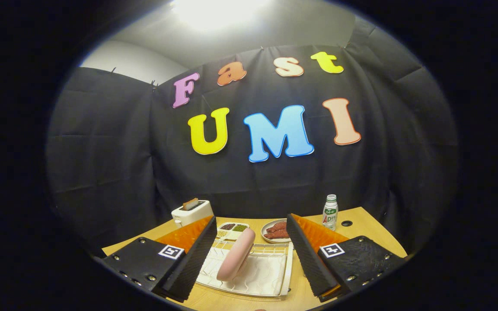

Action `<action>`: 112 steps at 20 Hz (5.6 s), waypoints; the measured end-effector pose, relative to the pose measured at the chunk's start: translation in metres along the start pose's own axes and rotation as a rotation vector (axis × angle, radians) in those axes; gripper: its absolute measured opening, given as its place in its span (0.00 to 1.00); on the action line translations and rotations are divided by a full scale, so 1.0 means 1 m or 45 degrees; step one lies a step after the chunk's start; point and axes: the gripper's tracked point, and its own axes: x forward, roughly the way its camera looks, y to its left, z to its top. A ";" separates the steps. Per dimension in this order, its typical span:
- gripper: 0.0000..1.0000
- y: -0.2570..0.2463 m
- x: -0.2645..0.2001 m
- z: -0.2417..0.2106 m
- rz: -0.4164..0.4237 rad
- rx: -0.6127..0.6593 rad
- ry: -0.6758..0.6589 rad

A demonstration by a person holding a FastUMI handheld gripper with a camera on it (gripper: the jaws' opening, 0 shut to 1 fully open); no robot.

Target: Take the plate from the dish rack, then take the spoon from the basket and place it into the plate.

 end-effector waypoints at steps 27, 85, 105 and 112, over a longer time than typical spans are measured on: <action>0.57 0.027 0.115 -0.166 0.047 0.271 1.324; 0.35 -0.003 0.109 -0.134 -0.168 -0.344 1.662; 0.27 -0.015 0.085 -0.102 -0.093 -0.238 1.594; 0.27 -0.012 0.009 -0.087 0.039 0.264 1.438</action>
